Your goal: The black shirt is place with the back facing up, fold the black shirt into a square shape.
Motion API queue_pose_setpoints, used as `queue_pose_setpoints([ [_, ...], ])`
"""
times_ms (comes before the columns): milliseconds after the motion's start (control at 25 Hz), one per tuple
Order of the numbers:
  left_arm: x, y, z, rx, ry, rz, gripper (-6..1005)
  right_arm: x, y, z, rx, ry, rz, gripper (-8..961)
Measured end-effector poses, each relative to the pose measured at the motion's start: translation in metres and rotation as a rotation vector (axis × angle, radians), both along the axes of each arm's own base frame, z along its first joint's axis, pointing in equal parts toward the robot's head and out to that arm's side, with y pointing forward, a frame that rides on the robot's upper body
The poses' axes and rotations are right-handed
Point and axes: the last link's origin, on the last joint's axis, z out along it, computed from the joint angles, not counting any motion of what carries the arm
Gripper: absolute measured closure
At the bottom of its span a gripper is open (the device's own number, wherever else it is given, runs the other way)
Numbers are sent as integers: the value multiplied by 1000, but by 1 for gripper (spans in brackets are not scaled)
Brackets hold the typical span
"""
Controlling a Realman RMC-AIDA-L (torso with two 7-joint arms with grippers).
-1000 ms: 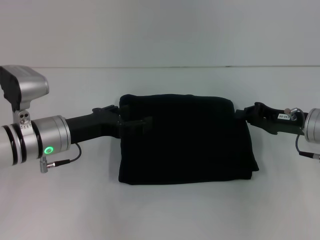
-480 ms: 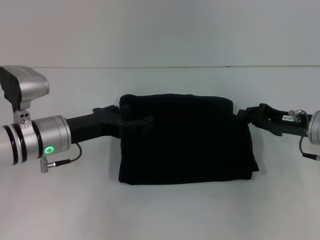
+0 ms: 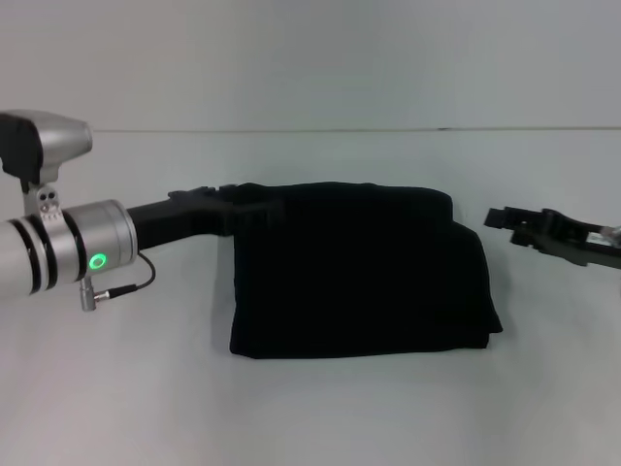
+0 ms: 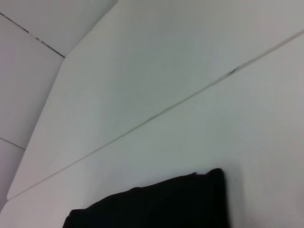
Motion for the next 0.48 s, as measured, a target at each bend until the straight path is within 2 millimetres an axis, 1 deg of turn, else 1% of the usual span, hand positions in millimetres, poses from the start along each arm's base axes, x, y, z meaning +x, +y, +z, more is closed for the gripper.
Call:
queue_pose_setpoints([
  [160,1,14,4,21,-31,119,228,7,-9,21,42,0,60,376],
  [200,-1,20,6,32,-44,178,228,7,-11,25,59,6,80,333],
  [360,-8,29,4,28,-56,315,230,3,-12,38,127,41,146,162],
  [480,-11,32,0,17,-40,356,231,-2,-9,45,136,36,190,164],
])
